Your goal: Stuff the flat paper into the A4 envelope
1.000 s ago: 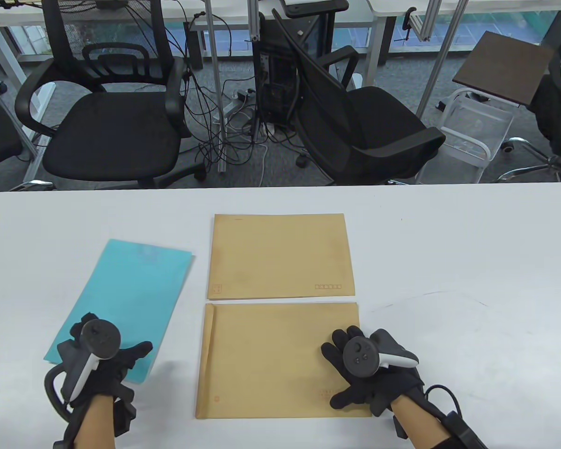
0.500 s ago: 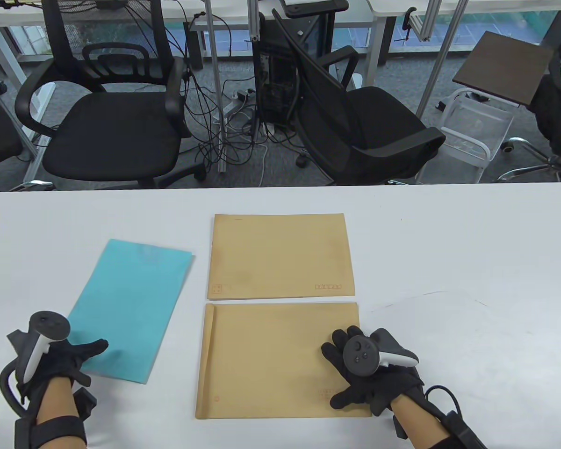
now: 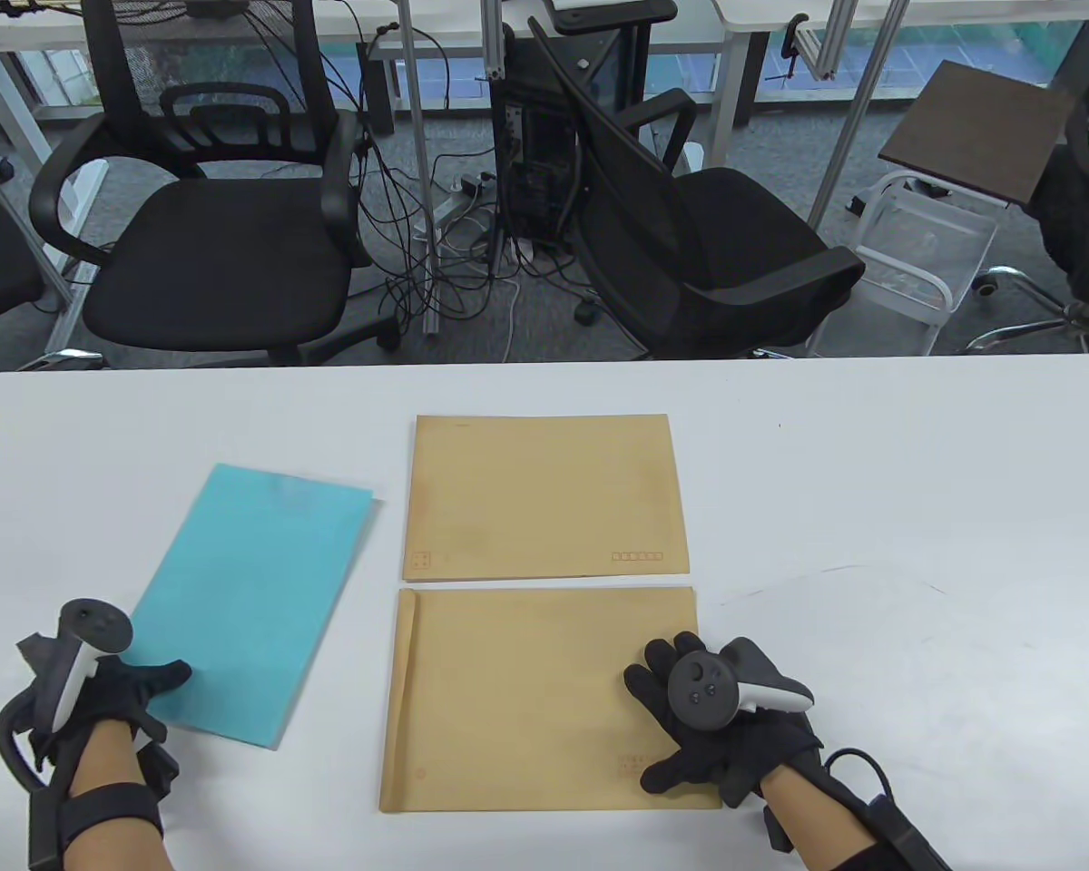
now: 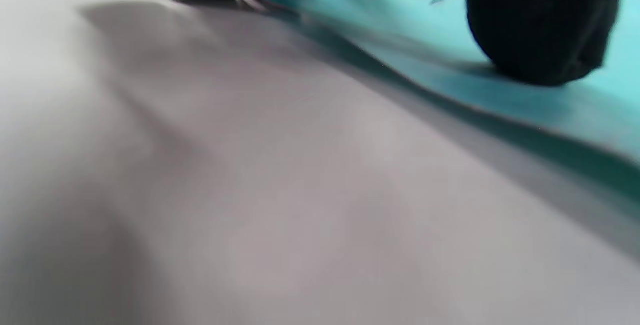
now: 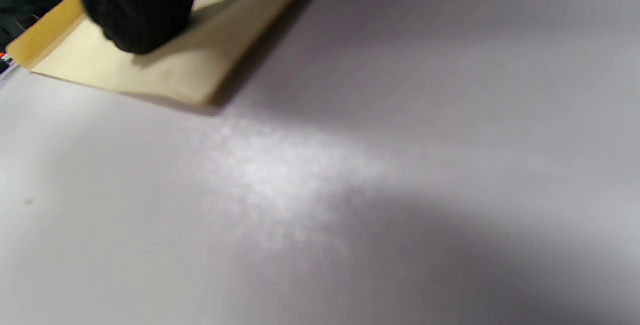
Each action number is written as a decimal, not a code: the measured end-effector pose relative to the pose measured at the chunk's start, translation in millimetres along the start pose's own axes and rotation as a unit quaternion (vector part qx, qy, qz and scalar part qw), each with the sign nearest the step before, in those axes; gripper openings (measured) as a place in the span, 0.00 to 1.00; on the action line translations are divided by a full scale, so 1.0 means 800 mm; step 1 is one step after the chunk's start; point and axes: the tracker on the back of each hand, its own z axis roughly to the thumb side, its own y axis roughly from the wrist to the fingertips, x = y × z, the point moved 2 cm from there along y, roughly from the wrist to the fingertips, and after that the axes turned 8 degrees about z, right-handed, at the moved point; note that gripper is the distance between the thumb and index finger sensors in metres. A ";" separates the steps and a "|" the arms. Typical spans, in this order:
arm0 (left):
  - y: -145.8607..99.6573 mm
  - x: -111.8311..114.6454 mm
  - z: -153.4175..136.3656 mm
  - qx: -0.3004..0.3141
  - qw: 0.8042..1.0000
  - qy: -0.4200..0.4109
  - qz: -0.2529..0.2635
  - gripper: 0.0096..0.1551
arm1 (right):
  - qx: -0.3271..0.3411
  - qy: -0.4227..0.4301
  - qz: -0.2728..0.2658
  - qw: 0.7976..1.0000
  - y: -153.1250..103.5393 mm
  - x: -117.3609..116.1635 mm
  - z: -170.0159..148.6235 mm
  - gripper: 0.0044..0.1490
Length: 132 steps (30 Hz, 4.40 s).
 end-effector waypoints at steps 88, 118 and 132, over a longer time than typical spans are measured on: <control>-0.157 -0.243 0.151 0.242 0.957 -0.125 -0.100 0.22 | 0.001 0.014 0.001 1.000 0.002 -0.003 -0.002 0.65; -0.228 -0.309 0.168 0.185 0.980 0.067 -0.022 0.22 | 0.002 0.015 0.001 1.000 0.002 -0.003 -0.003 0.65; -0.225 -0.299 0.153 0.180 0.981 0.051 -0.050 0.22 | 0.002 0.015 0.001 1.000 0.002 -0.003 -0.003 0.66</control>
